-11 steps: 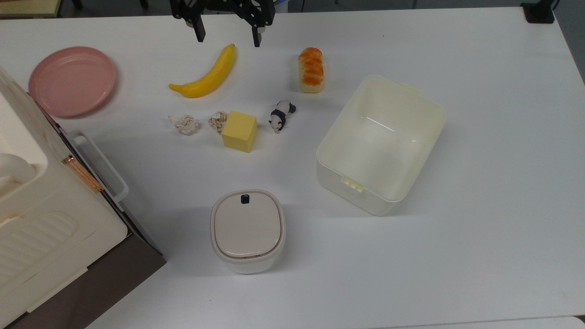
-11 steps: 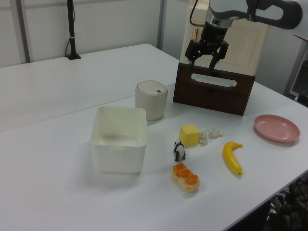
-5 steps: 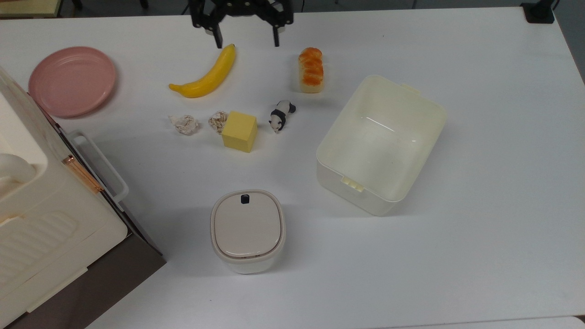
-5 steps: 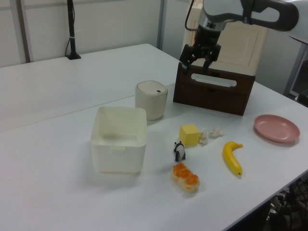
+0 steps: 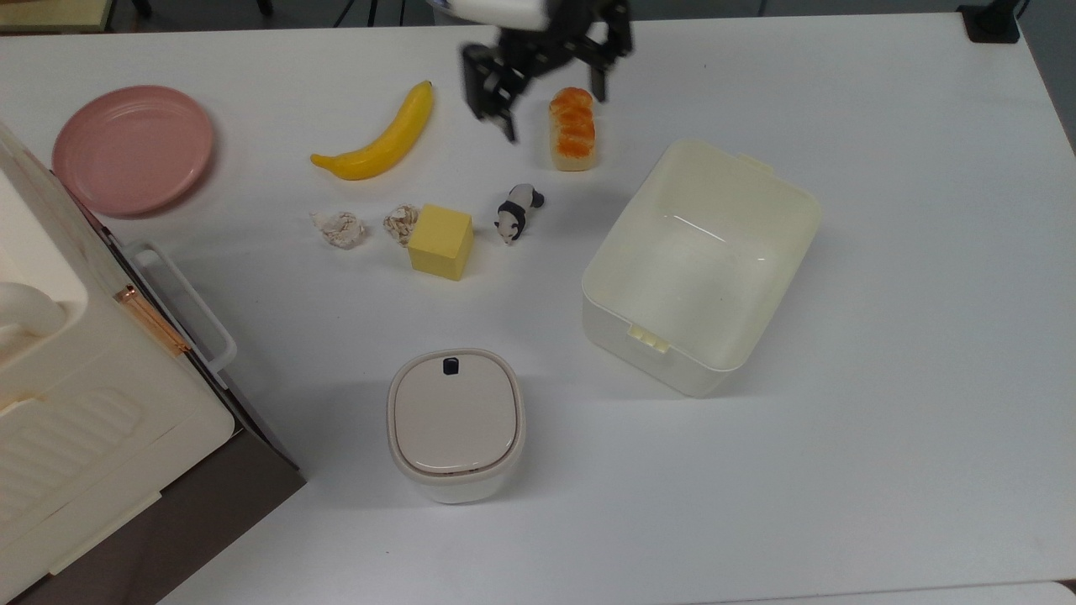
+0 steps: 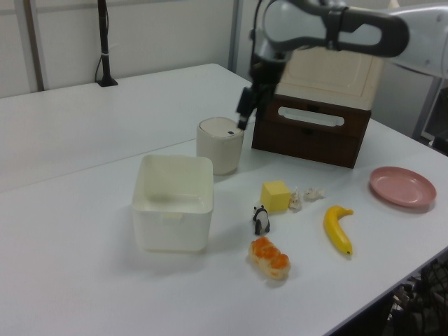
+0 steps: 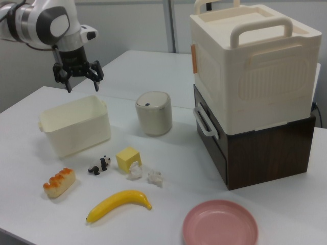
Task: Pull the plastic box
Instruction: 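Move the gripper over the plastic box and lower it inside the rim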
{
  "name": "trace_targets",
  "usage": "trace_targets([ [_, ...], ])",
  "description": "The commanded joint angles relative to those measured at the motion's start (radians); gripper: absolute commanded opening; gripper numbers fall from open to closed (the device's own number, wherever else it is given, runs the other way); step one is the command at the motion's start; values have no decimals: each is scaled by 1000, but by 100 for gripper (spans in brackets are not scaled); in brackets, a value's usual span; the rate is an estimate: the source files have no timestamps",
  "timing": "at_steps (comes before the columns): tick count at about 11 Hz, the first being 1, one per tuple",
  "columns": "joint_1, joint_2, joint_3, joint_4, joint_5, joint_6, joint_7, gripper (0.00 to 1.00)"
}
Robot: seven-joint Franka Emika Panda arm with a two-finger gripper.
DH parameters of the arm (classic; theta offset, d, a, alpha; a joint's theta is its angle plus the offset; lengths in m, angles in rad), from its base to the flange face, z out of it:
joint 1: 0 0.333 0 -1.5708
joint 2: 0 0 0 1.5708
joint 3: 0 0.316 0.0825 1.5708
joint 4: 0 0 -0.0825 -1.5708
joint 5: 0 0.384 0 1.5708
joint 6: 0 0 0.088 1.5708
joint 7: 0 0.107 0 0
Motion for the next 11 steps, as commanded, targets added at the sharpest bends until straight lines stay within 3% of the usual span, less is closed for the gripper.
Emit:
trace_targets([
  [1,0,78,83,23,-73,102,-165,100],
  [3,13,115,121,23,-153,113,-240,100],
  [6,73,169,121,22,-234,113,-249,100],
  [11,99,200,124,-4,-270,112,-279,100],
])
